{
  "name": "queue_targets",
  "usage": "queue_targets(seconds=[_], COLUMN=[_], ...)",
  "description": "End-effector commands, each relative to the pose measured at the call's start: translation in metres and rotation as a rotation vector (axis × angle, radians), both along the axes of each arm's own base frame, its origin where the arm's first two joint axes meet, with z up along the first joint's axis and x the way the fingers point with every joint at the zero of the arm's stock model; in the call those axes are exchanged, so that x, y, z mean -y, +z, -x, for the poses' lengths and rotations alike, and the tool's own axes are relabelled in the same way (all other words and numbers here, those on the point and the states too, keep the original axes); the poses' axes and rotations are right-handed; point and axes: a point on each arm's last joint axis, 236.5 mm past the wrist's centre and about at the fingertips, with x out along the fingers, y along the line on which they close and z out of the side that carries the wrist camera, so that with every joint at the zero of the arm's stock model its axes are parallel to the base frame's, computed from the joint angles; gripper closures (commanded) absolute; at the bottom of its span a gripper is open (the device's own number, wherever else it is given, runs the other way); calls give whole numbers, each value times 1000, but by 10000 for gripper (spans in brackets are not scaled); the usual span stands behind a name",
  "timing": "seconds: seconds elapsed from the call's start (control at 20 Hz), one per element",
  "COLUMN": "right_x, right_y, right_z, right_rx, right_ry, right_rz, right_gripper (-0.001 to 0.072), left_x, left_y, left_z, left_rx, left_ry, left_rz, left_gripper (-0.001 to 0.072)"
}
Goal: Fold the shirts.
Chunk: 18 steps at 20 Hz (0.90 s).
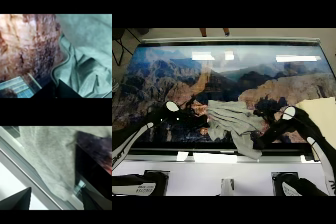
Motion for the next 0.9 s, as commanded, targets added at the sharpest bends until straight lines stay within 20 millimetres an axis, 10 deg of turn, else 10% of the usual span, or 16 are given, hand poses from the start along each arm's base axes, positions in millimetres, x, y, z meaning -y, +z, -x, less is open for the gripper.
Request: queue_targets(seconds=[0.0,0.2,0.35,0.5,0.65,0.75,0.85], right_x=[-22,-33,-35,-38,-32,7,60], right_y=[-29,-45,-41,-6,132,292,459], right_z=[5,-7,-7,-32,-118,-164,-144], right_rx=[-4,-2,-11,102,606,1113,1561], right_ry=[21,-63,-70,-26,-11,-123,-339], right_rz=[5,17,8,-16,-21,63,103], right_gripper=[17,77,683,682,683,683,683], left_x=[2,3,2,-9,-53,-103,-154], left_y=[17,37,57,110,252,396,541], left_z=[-4,-6,-12,-31,-69,-69,-21], left_rx=[50,110,186,333,711,1082,1479], left_ry=[-8,-20,-25,2,118,275,465], left_rz=[18,34,48,80,121,128,125], left_gripper=[672,672,671,671,672,672,672])
